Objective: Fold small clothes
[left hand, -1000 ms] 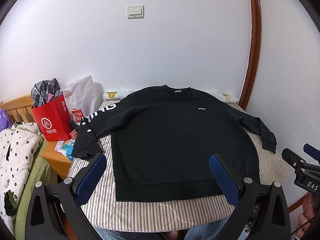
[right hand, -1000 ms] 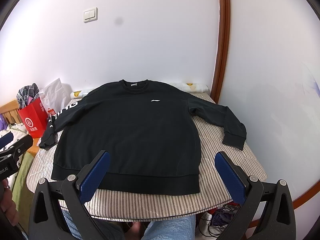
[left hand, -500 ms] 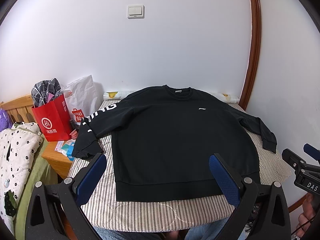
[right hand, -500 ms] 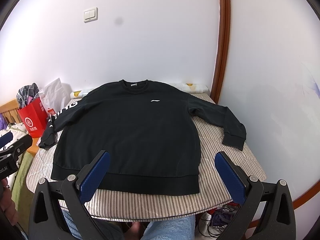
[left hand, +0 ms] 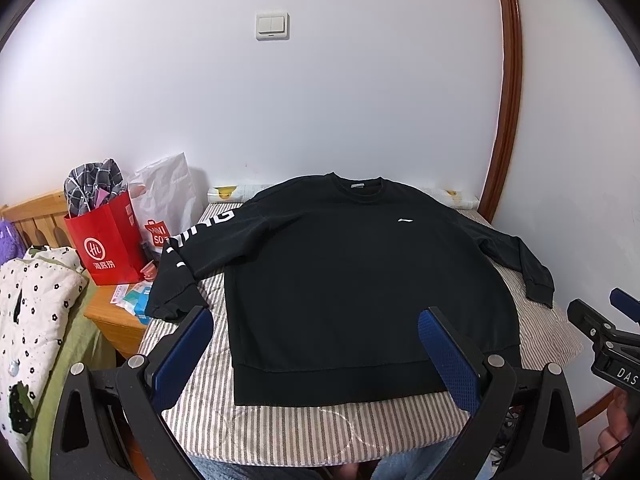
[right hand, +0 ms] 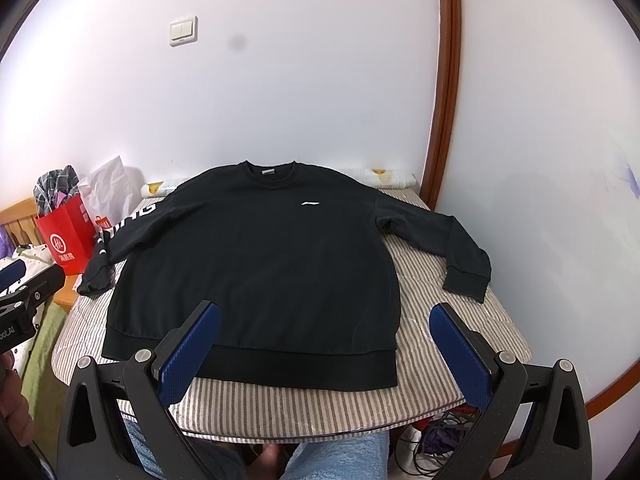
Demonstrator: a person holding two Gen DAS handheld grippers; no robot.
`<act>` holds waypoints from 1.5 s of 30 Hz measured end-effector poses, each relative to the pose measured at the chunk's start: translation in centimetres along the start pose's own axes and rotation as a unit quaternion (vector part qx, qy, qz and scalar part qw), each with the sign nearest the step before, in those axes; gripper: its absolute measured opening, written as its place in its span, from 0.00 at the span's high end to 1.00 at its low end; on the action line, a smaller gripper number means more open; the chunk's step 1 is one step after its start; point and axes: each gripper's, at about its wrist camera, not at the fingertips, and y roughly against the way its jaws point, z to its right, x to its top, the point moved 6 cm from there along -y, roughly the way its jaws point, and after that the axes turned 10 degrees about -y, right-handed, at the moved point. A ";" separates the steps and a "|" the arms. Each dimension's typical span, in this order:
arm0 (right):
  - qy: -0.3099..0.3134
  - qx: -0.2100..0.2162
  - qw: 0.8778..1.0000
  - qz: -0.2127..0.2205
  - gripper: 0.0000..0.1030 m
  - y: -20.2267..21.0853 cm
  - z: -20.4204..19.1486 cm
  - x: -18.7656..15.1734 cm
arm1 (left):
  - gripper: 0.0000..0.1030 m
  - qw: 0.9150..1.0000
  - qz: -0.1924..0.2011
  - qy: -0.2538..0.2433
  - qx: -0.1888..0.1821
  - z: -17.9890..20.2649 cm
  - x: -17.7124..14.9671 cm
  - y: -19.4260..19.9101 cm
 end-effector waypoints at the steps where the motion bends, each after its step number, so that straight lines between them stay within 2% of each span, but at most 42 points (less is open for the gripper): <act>1: 0.000 0.000 1.000 0.001 0.00 0.1 0.0 0.0 | 0.00 1.000 0.000 -0.003 0.001 0.0 0.0 0.0; 7: 0.001 0.001 1.000 0.009 0.00 0.3 0.2 0.1 | 0.00 1.000 0.004 -0.013 -0.004 -0.1 0.6 -0.3; 11: 0.001 0.006 1.000 0.009 0.00 -0.5 0.3 0.0 | 0.00 1.000 0.002 -0.022 -0.008 0.0 0.8 -2.0; 15: -0.002 0.012 1.000 0.001 0.00 -2.3 0.0 -0.6 | 0.00 0.999 -0.019 -0.015 -0.022 -0.7 -0.4 -5.1; 17: -0.007 0.017 1.000 -0.011 0.00 -4.0 0.0 -1.1 | 0.00 0.999 -0.039 -0.013 -0.012 -1.4 -1.2 -7.2; 20: -0.015 0.000 0.999 -0.028 0.00 -6.7 0.0 -1.7 | 0.00 0.998 -0.062 -0.013 -0.001 -2.4 -2.5 -9.9; 26: -0.014 -0.009 0.998 -0.064 0.01 -12.1 0.0 -3.0 | 0.01 0.994 -0.107 0.005 0.026 -6.7 -4.6 -15.6; 29: -0.009 0.003 0.996 -0.091 0.08 -14.3 -0.5 -3.4 | 0.01 0.992 -0.123 0.013 0.034 -8.4 -5.3 -17.6; 37: 0.012 0.010 0.996 -0.093 0.11 -18.0 -1.9 -3.5 | 0.03 0.984 -0.153 0.052 0.076 -13.5 -6.3 -22.8; 45: 0.026 -0.020 0.992 -0.125 0.12 -22.3 -2.4 -3.8 | 0.13 0.976 -0.182 0.076 0.092 -16.8 -7.0 -28.5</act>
